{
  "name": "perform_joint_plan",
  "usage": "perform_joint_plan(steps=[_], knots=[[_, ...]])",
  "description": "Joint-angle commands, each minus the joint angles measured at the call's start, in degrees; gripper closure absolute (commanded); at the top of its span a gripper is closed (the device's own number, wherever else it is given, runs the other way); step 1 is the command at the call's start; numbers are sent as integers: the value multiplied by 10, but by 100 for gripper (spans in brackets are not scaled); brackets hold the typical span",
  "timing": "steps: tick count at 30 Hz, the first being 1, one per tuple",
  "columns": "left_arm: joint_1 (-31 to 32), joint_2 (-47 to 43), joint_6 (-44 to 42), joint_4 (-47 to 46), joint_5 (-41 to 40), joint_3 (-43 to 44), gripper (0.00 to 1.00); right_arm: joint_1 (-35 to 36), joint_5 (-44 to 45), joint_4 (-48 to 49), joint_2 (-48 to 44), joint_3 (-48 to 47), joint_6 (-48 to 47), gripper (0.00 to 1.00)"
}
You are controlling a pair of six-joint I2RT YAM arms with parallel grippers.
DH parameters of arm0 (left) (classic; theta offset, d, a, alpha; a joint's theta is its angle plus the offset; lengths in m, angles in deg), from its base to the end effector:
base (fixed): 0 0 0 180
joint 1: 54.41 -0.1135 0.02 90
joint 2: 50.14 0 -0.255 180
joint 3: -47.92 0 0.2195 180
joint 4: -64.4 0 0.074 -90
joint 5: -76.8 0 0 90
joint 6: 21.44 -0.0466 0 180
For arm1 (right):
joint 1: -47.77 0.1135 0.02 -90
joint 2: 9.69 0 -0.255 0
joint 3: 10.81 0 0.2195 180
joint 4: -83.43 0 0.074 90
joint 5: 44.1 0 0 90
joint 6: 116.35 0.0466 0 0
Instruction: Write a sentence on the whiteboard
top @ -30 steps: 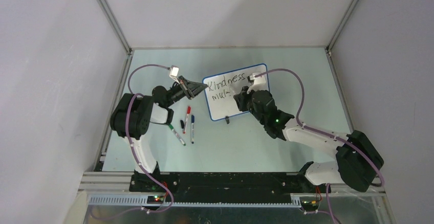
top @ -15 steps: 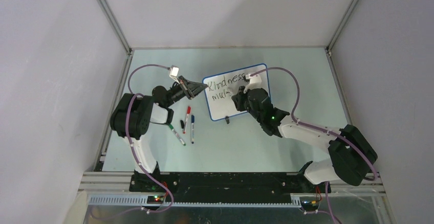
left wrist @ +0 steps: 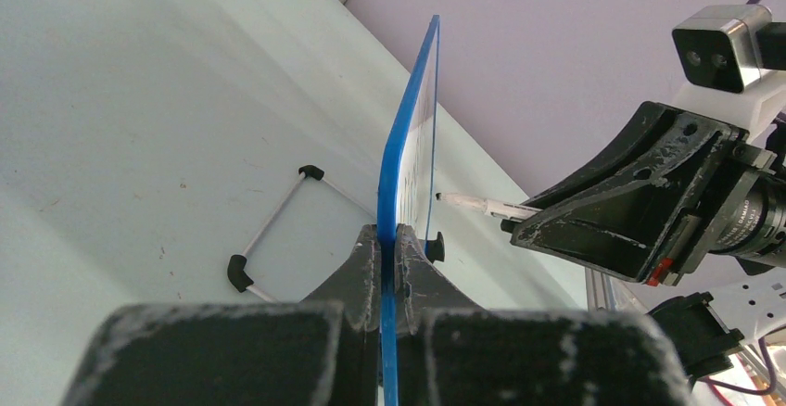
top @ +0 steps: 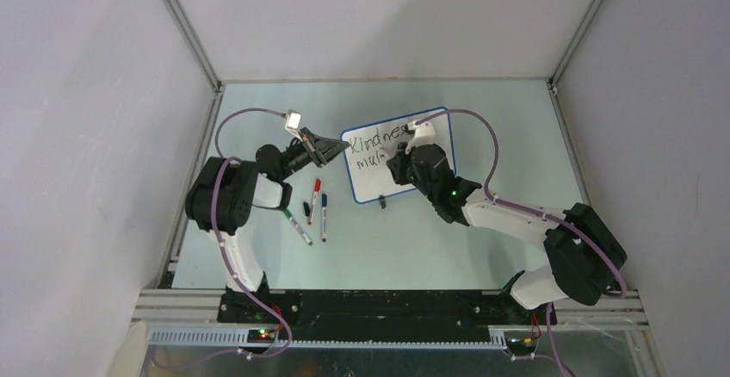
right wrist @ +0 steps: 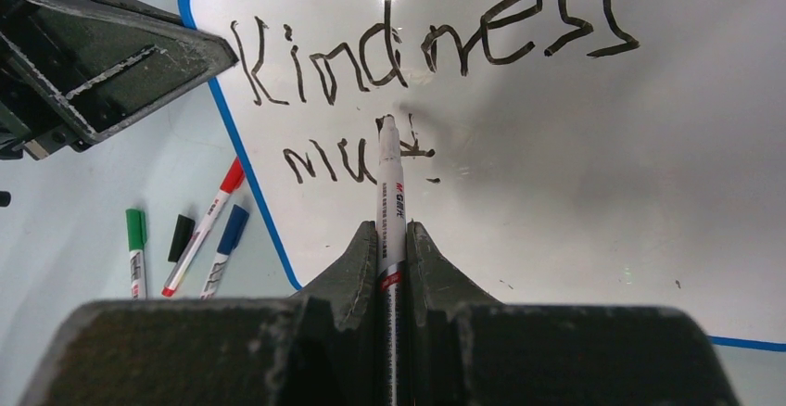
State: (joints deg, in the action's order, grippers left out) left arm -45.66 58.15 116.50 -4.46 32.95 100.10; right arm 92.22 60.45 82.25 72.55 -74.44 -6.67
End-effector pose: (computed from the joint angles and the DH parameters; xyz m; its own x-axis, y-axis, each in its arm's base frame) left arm 0.3172 -0.0828 0.1969 -0.4483 -0.4514 -0.7716 0.6983 0.3621 -0.6175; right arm 0.2264 0.2057 0.2558 -0.3990 0.0652 -0.9146 -0.3979 0.8863 0.2368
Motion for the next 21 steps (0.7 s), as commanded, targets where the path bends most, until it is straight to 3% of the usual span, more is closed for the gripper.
perform_joint_plan(steps=[1, 21], knots=[[-4, -23, -22, -31, 1, -1, 100, -3, -1, 3, 10, -29, 5, 100], [-4, -23, -22, -31, 0, -1, 100, -10, 5, -13, 30, -46, 12, 100]])
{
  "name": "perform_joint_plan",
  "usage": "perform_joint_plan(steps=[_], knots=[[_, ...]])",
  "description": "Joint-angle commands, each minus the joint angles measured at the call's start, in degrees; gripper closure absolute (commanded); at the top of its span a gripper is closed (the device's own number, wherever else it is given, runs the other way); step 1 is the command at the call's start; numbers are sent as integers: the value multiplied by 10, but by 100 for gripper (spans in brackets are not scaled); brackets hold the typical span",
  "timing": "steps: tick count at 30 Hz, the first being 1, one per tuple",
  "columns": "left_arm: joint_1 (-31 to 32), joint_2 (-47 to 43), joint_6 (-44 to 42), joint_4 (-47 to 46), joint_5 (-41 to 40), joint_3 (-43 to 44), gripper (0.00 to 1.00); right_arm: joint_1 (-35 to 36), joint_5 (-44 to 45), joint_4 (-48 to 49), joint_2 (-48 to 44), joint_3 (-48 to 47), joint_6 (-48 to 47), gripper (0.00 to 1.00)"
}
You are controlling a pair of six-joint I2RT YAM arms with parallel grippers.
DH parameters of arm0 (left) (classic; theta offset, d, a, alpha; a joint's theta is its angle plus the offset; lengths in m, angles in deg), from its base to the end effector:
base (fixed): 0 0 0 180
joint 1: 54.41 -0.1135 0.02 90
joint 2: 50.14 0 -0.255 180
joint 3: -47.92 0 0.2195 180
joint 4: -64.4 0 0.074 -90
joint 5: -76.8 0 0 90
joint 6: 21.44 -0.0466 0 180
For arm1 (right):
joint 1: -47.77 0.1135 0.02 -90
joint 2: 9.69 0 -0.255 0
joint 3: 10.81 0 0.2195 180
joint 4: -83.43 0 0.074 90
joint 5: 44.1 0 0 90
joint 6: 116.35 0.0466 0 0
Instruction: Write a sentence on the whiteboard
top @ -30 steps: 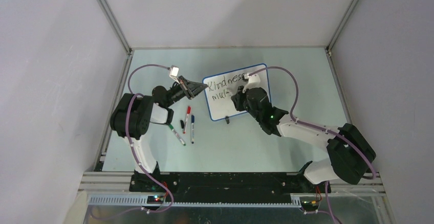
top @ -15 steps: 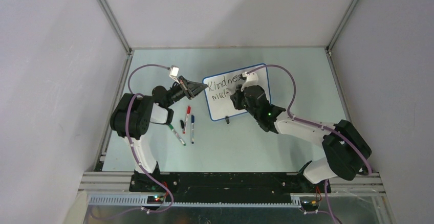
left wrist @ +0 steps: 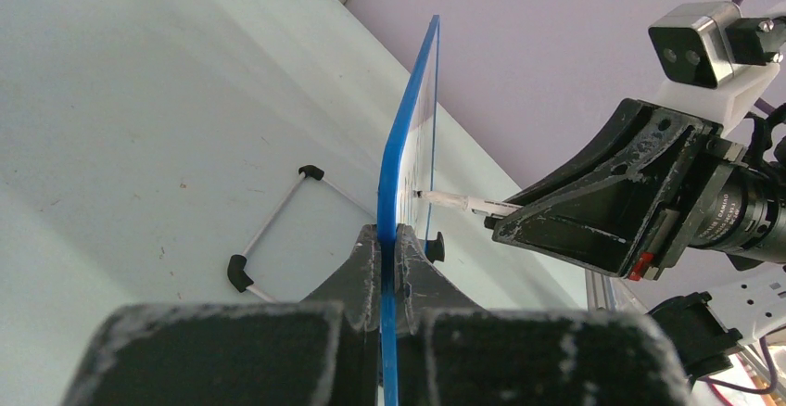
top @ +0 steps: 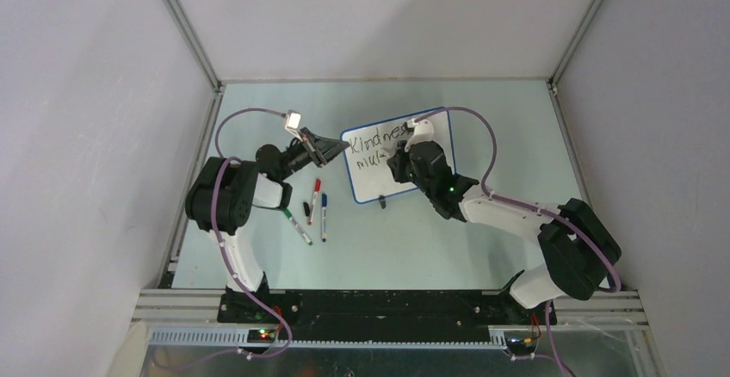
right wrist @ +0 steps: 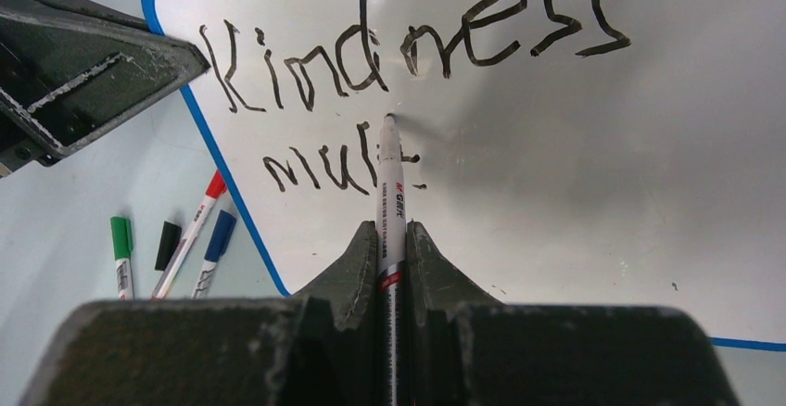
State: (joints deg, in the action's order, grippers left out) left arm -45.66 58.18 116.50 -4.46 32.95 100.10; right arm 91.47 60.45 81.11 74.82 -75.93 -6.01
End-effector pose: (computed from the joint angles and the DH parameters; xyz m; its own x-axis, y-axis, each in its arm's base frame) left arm 0.3172 -0.0828 0.1967 -0.4487 -0.4513 -0.7714 0.6979 0.3621 -0.6178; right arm 0.2346 0.2080 0.2504 -0.4245 0.0597 -0.9034 -0.3758 0.8962 0.2358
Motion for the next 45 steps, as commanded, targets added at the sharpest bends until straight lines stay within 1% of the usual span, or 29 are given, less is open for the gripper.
perform_joint_plan(steps=[1, 30, 45], knots=[[-4, -23, -22, -31, 0, -1, 100, -3, 6, -5, 11, -35, 6, 100], [-4, -26, -24, -31, -1, -2, 100, 19, 59, -92, 9, -44, 44, 100], [-4, -26, -24, -31, 0, -2, 100, 20, 56, -121, 7, -43, 64, 100]])
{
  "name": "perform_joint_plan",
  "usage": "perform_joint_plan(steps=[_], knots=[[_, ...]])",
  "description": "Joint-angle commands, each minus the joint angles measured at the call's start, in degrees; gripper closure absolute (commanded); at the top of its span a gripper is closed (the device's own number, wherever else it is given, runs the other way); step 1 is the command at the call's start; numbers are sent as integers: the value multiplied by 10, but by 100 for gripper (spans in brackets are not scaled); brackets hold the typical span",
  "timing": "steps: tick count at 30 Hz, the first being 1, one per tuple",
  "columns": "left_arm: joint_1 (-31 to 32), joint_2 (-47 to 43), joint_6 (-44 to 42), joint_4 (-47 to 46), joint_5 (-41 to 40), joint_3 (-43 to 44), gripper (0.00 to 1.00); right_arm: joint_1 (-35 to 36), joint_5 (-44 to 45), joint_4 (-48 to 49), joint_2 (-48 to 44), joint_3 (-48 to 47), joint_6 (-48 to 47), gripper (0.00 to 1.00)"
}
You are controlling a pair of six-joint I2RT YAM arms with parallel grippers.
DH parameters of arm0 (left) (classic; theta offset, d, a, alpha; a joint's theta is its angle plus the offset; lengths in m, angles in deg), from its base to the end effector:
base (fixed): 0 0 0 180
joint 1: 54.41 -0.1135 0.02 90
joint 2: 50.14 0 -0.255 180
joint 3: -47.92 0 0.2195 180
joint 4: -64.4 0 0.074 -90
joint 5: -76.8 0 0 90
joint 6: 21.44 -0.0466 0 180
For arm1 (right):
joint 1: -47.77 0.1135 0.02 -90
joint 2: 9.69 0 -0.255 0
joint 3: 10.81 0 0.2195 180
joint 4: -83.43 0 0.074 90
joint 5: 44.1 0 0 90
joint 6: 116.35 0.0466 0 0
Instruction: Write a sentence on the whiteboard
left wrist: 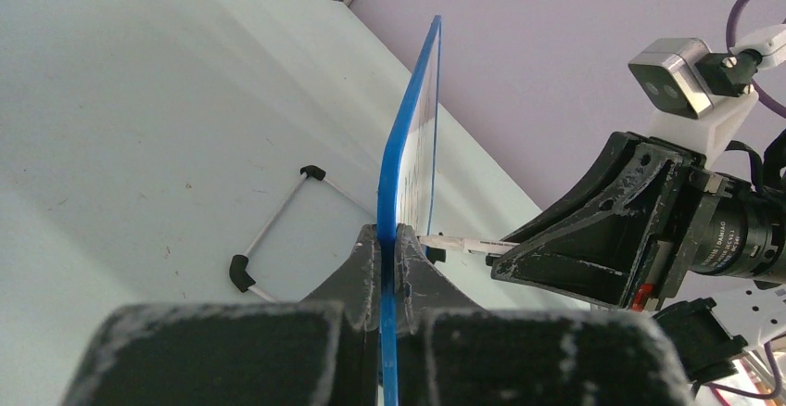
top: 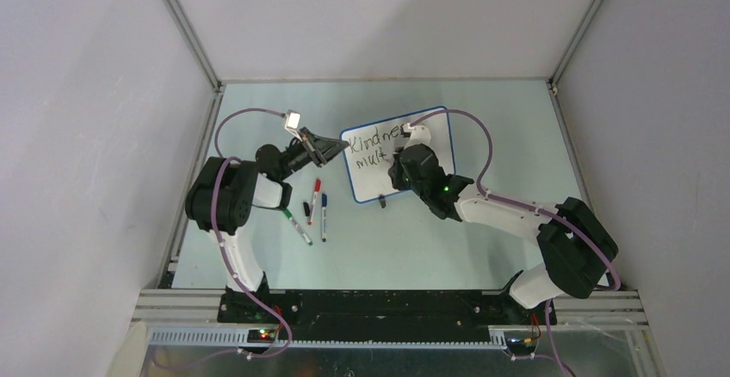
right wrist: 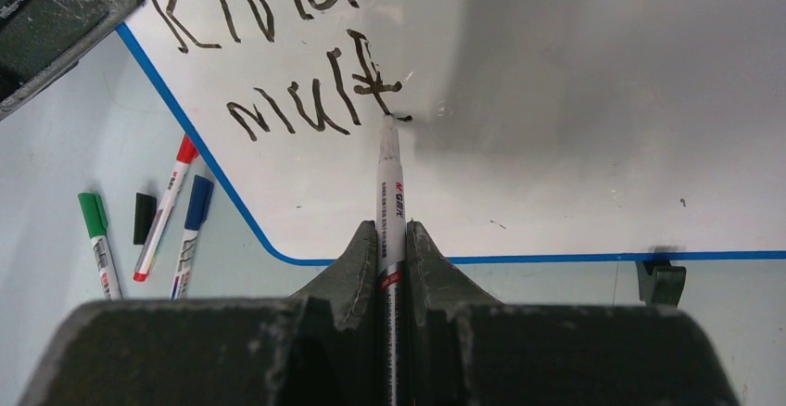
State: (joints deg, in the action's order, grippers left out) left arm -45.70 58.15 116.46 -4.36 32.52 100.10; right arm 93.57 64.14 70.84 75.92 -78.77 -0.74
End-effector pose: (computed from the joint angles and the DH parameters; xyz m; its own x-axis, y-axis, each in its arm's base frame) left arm 0.3176 -0.0824 0.1967 -0.4457 -0.4558 -0.7705 0.6944 0.3671 -0.6189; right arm 0.2278 0.2134 0.2416 -0.5294 0.0444 -0.8472 -0.2922 0.9280 0.2313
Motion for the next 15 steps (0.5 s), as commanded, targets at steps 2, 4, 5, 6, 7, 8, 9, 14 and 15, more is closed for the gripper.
perform_joint_plan(steps=[2, 4, 5, 6, 7, 8, 9, 14, 15], knots=[[-4, -26, -24, -32, 4, -2, 100, -1, 17, -20, -4, -15, 12, 100], [-3, -25, -24, -32, 3, -2, 100, -1, 16, -22, -4, -15, 13, 100], [-4, -25, -24, -32, 3, -2, 100, -2, 17, -22, -4, -15, 14, 100], [-3, -25, -24, -32, 3, -2, 100, -2, 19, -24, -5, -15, 15, 100], [-4, -26, -24, -32, 3, -2, 100, -1, 20, -25, -5, -15, 16, 100], [-4, -26, -24, -32, 4, -2, 100, -3, 23, -27, -6, -15, 20, 100], [-3, -26, -24, -32, 4, -2, 100, -4, 25, -28, -7, -15, 21, 100], [-3, -26, -24, -32, 4, -3, 100, -11, 30, -30, -10, -15, 33, 100], [-4, -27, -24, -32, 5, -3, 100, -11, 30, -30, -11, -15, 33, 100]])
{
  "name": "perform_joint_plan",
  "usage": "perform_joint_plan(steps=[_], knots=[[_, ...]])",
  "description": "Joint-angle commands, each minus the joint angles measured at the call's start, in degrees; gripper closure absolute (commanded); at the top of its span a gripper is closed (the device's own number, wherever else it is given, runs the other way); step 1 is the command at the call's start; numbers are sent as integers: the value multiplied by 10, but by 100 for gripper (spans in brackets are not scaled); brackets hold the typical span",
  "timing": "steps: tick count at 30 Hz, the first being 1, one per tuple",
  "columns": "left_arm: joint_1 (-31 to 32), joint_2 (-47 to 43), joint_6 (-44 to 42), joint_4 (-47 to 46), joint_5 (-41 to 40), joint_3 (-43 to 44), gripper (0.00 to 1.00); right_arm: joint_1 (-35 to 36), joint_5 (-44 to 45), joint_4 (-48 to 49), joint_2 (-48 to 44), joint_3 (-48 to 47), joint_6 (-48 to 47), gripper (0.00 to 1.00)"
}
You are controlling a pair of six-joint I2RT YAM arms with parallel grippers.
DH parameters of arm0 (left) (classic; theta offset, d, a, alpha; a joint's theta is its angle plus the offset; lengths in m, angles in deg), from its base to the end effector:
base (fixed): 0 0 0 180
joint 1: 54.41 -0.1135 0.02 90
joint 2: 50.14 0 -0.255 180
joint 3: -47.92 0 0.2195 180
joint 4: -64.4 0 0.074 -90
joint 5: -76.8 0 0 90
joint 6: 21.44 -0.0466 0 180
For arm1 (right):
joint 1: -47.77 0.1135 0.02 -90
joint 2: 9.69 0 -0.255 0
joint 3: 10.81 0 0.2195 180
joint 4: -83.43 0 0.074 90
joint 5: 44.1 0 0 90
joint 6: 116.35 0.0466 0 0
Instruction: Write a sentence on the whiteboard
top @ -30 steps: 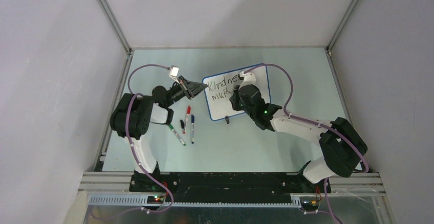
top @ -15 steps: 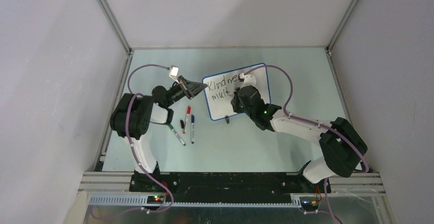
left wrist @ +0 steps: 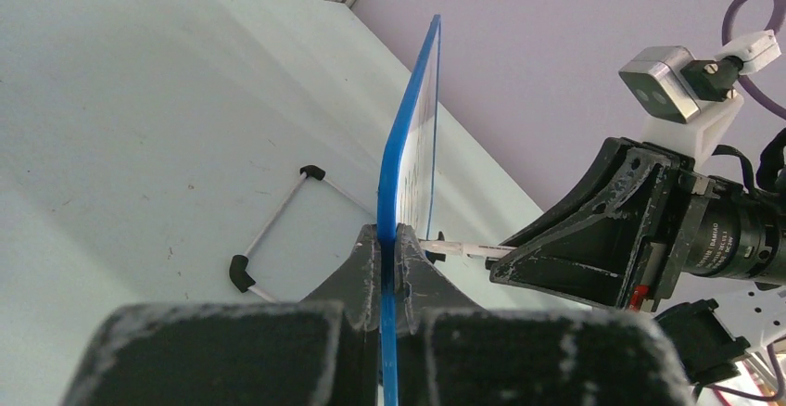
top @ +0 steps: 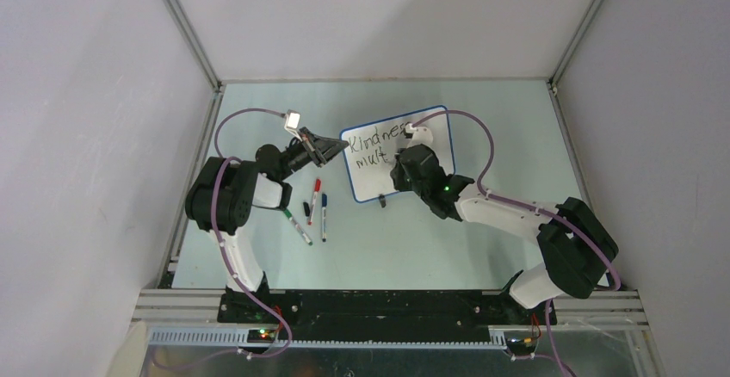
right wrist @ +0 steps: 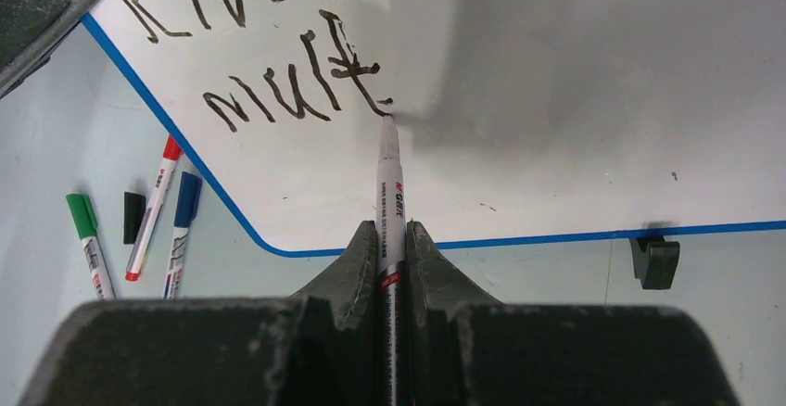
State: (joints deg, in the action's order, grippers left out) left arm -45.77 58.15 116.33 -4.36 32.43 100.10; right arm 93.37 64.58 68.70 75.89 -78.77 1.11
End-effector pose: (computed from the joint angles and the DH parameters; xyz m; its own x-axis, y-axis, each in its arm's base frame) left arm 0.3177 -0.0820 0.1968 -0.4429 -0.4564 -0.7717 0.6944 0.3699 -0.6173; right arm 0.2271 0.2106 0.2381 -0.5570 0.0555 -0.8286 -0.2600 0.9360 0.2375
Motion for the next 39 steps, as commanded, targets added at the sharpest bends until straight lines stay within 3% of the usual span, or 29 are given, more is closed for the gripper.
perform_joint_plan(steps=[1, 12, 25, 39], knots=[[-3, -26, -23, -32, 6, -3, 100, -9, 25, -9, -12, -14, 13, 100], [-3, -27, -23, -32, 5, -3, 100, -12, 21, 128, -158, 116, -39, 100], [-3, -26, -22, -32, 3, -4, 100, -61, -67, 163, -130, 117, -48, 100], [-2, -27, -23, -32, 1, -5, 100, -39, -53, 167, -104, 104, -60, 100]])
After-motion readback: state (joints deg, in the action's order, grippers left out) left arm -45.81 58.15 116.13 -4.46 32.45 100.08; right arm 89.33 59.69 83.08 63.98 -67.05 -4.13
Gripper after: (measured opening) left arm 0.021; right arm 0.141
